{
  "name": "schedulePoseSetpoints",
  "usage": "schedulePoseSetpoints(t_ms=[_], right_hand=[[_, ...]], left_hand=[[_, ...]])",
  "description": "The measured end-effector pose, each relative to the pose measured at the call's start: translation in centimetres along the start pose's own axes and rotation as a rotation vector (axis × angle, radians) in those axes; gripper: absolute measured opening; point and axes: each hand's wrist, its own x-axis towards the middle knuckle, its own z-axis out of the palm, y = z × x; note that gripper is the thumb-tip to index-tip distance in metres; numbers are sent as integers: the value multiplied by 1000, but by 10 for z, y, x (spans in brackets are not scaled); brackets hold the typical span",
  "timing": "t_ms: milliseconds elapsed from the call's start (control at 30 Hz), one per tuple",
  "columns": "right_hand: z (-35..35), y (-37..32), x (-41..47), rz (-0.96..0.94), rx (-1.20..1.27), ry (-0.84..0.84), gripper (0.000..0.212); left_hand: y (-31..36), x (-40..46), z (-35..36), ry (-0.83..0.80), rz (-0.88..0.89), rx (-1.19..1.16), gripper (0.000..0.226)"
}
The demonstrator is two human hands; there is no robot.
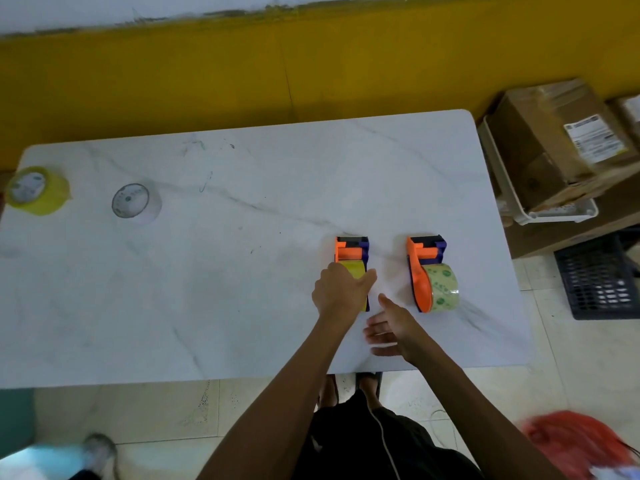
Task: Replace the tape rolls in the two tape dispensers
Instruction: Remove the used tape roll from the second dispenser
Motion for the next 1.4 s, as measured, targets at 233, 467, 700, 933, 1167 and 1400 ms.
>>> schedulePoseSetpoints(t_ms=[233,467,700,933,1167,1400], right_hand=[[-25,-21,-44,-291,-65,103,33],[-91,-29,-68,-719,100,416,22],[-124,-27,-32,-621,82,521,17],[-123,-23,-15,-529,93,447,24],[-120,-21,-12,-524,-6,372,34],[-122,-25,-19,-549,-31,327,42]], left_hand=[[-4,-7,-5,28,-15,-12,82],[18,-27,-1,221,467,-200,28],[63,-42,35,-108,341,-482,19],[67,-38,59,-235,14,-563,27],[66,-43,72,-303,-25,-616,26],[78,-34,72,-273,-87,-684,24]])
